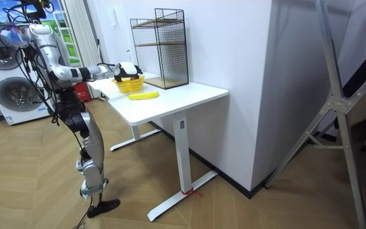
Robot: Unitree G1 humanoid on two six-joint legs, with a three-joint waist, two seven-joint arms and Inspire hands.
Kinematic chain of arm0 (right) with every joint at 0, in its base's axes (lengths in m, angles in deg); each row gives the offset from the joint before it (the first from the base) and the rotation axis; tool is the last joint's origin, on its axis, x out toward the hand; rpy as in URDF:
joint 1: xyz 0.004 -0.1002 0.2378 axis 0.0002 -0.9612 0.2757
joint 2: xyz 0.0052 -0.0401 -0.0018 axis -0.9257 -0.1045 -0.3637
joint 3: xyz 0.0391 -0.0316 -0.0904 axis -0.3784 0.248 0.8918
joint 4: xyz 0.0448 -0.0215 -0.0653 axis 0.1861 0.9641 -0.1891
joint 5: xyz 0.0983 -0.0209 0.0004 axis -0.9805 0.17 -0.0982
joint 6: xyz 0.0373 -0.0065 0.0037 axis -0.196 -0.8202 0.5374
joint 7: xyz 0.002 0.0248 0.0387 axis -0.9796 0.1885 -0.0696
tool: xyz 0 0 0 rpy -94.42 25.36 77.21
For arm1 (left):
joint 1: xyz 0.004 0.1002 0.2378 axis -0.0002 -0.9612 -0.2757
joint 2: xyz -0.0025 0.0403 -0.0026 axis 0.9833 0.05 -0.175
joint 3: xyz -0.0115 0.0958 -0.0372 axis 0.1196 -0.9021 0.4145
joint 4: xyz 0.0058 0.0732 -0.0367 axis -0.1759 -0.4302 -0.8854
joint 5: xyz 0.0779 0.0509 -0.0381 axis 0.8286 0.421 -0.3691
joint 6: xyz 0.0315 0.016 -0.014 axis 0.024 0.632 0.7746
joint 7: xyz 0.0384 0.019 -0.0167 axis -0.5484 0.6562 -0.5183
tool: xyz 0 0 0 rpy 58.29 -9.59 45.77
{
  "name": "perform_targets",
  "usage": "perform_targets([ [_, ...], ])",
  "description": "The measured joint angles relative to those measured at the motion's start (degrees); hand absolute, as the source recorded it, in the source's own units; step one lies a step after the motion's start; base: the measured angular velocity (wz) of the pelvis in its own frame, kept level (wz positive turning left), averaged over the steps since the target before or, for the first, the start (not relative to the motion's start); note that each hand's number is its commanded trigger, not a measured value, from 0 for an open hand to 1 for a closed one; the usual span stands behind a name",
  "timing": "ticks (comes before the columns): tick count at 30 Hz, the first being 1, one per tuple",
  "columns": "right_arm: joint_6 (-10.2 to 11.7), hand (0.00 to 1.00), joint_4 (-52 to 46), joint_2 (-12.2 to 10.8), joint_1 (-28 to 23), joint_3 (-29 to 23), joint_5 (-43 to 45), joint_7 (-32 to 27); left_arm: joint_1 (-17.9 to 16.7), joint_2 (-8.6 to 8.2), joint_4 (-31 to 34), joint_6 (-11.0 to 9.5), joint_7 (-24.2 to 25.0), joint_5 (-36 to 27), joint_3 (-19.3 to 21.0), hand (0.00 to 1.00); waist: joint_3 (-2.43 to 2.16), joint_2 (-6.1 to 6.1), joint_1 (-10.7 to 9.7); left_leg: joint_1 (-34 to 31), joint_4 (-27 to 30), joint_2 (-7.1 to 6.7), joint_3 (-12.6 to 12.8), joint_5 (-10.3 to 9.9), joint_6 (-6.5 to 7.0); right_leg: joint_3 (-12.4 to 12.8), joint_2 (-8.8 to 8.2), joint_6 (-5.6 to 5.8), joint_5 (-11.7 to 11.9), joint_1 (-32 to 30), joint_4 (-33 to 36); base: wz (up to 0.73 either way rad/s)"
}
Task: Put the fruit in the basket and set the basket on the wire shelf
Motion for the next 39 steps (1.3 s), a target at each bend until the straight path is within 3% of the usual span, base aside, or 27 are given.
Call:
perform_targets([
  [10, -0.01, 0.00, 0.00, -0.01, -0.01, -0.28, -0.91, 0.01, -0.64, 0.00, 0.05, 0.00, 0.04, -0.05, -0.02, 0.00, -0.05, 0.43, -0.31, 0.11, 0.01, 0.00, 0.03, 0.00, 0.00, 0.00, -0.02, 0.00, 0.00, 0.11, 0.03, 0.00],
  [14, -0.01, 0.00, -0.06, -0.01, 0.03, -1.06, -8.44, 0.02, -1.28, -0.01, 0.06, -0.01, -0.23, -0.07, 0.00, 0.00, -0.18, 0.90, -0.87, 0.28, 0.09, 0.00, 0.00, 0.00, 0.00, -0.04, -0.08, 0.00, 0.00, 0.23, 0.04, 0.00],
  [17, 0.01, 0.00, -0.90, -0.51, 0.06, -4.65, -15.73, -0.33, -1.48, -0.10, -0.09, -0.08, -0.80, 0.01, 0.37, 0.00, -0.25, 1.11, -1.69, 0.28, 0.17, -0.04, -0.08, 0.00, 0.00, -0.09, -0.12, 0.00, 0.00, 0.23, 0.05, 0.00],
  [19, 0.39, 0.00, -1.73, -0.56, 0.08, -9.12, -19.68, -2.10, -1.54, -0.55, -0.19, -0.12, -1.29, 0.01, 2.34, 0.00, -0.27, 1.16, -1.96, 0.20, 0.09, -0.04, 0.00, 0.00, 0.00, -0.07, -0.13, 0.00, 0.00, 0.16, 0.04, 0.00],
  [24, 0.95, 0.00, -4.49, -0.53, 0.07, -14.71, -25.70, -8.05, -2.80, -0.61, -0.18, -0.54, -2.53, -0.39, 2.36, 0.00, -0.34, 1.43, -3.21, 0.19, 0.02, -0.02, 0.12, 0.00, 0.00, 0.02, -0.09, 0.00, 0.00, 0.11, 0.03, 0.00],
  [27, 2.33, 0.00, -4.73, -0.54, 0.06, -16.85, -27.95, -10.75, -3.70, -0.74, -0.41, -0.71, -3.89, -0.36, 2.45, 0.00, -0.42, 1.47, -4.37, 0.31, 0.00, -0.02, 0.14, 0.00, 0.00, 0.03, -0.08, 0.00, 0.00, 0.23, 0.05, 0.00],
  [33, 2.59, 0.00, -4.76, -0.52, -0.23, -20.87, -28.77, -16.78, -4.65, -0.74, -1.31, -1.14, -4.04, -0.02, 3.15, 0.00, -0.49, 1.51, -5.28, 0.99, -0.27, -0.01, 0.51, 0.00, 0.00, 0.42, -0.06, 0.00, 0.00, 0.46, 0.13, -0.03],
  [39, 2.98, 0.00, -0.30, -0.17, -0.59, -20.60, -28.84, -20.56, -4.35, -0.58, -1.32, -1.01, -4.56, -0.45, 3.58, 0.00, -0.43, 0.99, -6.17, 1.23, -0.35, 0.00, 1.20, 0.01, 0.00, 1.08, -0.04, 0.00, 0.00, 0.40, 0.12, -0.06],
])
